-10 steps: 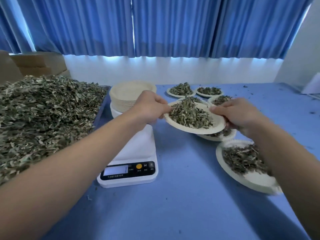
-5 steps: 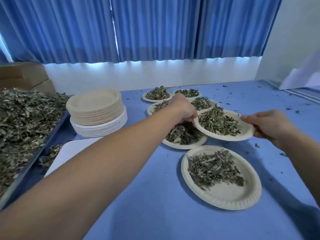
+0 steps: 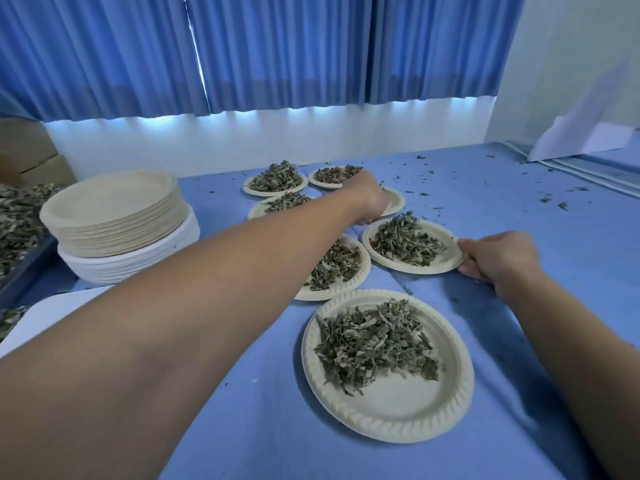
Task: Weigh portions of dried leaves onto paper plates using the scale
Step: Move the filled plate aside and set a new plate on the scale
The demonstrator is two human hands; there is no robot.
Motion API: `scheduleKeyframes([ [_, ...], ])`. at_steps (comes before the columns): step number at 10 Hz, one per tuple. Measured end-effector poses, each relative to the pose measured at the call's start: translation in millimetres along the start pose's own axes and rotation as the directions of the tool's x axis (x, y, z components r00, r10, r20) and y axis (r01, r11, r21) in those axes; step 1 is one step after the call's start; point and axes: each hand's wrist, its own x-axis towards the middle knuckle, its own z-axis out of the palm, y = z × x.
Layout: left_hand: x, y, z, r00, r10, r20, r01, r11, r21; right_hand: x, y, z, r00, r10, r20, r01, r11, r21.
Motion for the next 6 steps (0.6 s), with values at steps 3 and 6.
scheduleKeyframes([
  [3,-10,-17,-19,0.993,0.12,0.013,-0.119,0.989,-0.084,-47,-33,8,0.872,-0.489,0.013,0.466,0.824,-0.323],
  [6,-106,-52,-138,0.955,0.29,-0.064,-0.287,0.957,0.043,-169,-129,100,0.531,-0.704,0.472,0.761,0.641,0.099],
])
